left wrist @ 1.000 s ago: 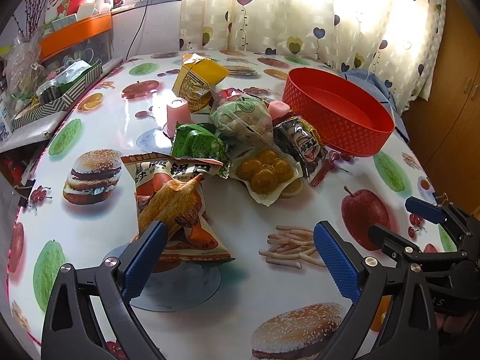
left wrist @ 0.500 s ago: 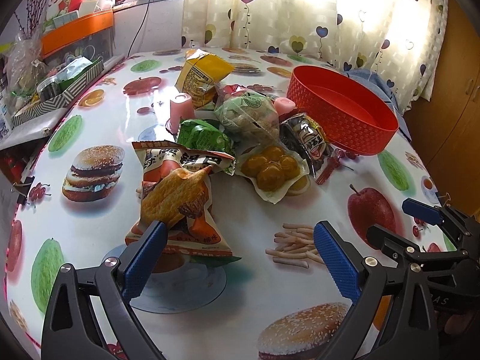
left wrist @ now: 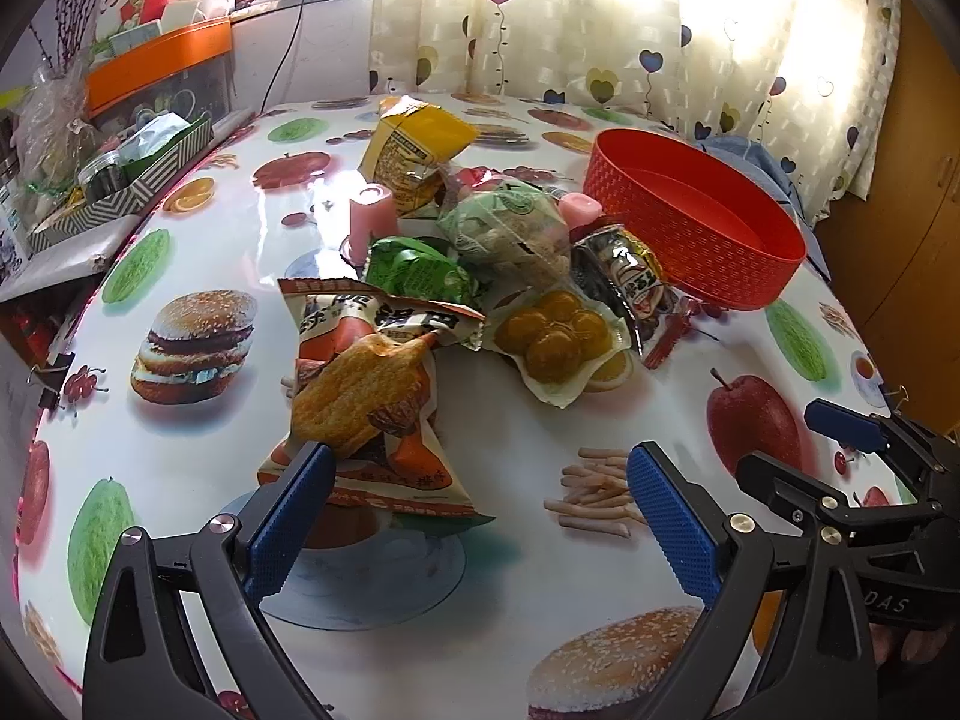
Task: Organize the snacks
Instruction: 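Move both tools toward the snack pile on the table, then grasp the orange-and-white chip bag with the left tool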
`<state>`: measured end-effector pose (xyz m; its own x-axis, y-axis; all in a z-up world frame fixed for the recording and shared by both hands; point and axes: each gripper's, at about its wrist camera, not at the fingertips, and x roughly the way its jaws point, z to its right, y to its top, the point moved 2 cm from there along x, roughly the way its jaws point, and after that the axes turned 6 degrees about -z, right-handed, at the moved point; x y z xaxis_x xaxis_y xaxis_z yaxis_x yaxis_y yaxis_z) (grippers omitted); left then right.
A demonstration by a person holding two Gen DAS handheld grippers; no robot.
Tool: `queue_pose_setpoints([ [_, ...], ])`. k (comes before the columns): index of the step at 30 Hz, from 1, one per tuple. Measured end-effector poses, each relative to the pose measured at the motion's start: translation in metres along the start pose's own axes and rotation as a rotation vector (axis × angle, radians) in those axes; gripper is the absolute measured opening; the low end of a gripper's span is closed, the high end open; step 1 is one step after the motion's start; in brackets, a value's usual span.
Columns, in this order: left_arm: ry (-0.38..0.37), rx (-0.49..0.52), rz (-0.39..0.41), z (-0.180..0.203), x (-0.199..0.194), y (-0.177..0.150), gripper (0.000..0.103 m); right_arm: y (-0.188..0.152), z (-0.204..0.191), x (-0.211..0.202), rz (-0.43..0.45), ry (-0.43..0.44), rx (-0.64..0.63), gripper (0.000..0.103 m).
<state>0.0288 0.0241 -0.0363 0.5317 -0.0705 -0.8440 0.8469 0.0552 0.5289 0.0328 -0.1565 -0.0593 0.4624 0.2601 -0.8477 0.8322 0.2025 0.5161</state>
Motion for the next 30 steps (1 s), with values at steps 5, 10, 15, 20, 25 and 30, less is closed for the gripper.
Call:
queue_pose_setpoints([
  [5, 0.0, -0.012, -0.002, -0.006, 0.003, 0.002, 0.098, 0.001, -0.003, 0.002, -0.005, 0.012, -0.006, 0.084],
  [10, 0.004, -0.016, -0.002, -0.011, 0.006, 0.005, 0.098, 0.004, -0.004, 0.003, -0.004, 0.017, -0.012, 0.084],
  [15, 0.005, -0.014, 0.001, -0.013, 0.006, 0.008, 0.098, 0.006, -0.008, 0.004, -0.003, 0.03, -0.026, 0.084],
  [20, 0.009, -0.007, 0.009, -0.016, 0.004, 0.01, 0.098, 0.009, -0.01, 0.006, 0.003, 0.058, -0.027, 0.084],
  [25, 0.007, -0.012, 0.009, -0.018, 0.003, 0.011, 0.098, 0.012, -0.015, 0.006, 0.004, 0.057, -0.043, 0.084],
  [30, 0.002, -0.017, 0.008, -0.019, 0.003, 0.012, 0.098, 0.014, -0.02, 0.005, 0.003, 0.072, -0.055, 0.084],
])
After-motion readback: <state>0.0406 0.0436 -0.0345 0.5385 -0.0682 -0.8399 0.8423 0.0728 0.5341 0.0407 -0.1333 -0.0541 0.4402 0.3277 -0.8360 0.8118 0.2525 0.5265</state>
